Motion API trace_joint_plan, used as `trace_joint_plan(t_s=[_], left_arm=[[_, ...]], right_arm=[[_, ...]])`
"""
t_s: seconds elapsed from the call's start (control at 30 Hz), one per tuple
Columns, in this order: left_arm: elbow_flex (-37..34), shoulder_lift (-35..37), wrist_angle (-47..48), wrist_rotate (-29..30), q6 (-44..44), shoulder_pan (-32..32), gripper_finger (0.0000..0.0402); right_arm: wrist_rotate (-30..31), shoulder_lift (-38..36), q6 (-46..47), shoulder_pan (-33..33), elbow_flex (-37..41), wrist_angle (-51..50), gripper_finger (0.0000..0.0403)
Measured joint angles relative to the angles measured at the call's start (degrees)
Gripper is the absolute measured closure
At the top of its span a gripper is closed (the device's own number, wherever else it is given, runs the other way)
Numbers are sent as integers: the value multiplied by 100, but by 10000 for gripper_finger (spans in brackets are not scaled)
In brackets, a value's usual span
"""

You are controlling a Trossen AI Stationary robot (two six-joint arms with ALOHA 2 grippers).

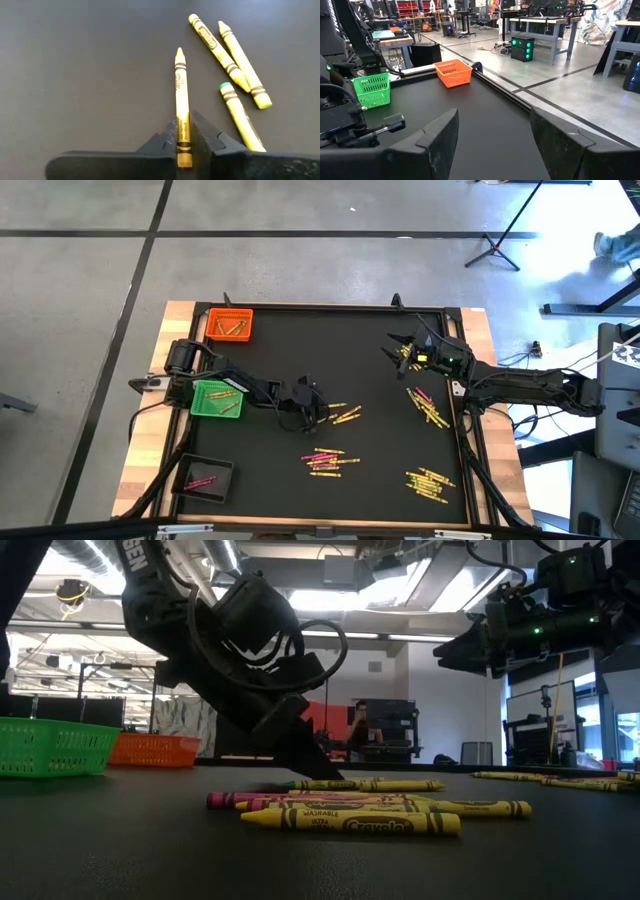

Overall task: Sort crayons
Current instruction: Put the yellow crayon into the green bin

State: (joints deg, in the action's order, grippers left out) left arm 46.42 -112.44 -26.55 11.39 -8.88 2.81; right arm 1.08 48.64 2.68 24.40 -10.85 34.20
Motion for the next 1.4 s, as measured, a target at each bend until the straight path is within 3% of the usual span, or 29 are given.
trace_joint_plan(t_s=[0.4,0.67,1.03,1.4], left_arm=[[139,71,117,71,28,55,387],[141,1008,1024,195,48,100,386],[146,2915,3343,404,-53,223,385],[146,4449,6710,1,-1336,762,385]], right_arm=[[4,0,2,0,0,36,157],[2,0,2,0,-2,37,157],[-21,0,116,0,-2,25,157],[-8,0,148,0,-2,39,157]])
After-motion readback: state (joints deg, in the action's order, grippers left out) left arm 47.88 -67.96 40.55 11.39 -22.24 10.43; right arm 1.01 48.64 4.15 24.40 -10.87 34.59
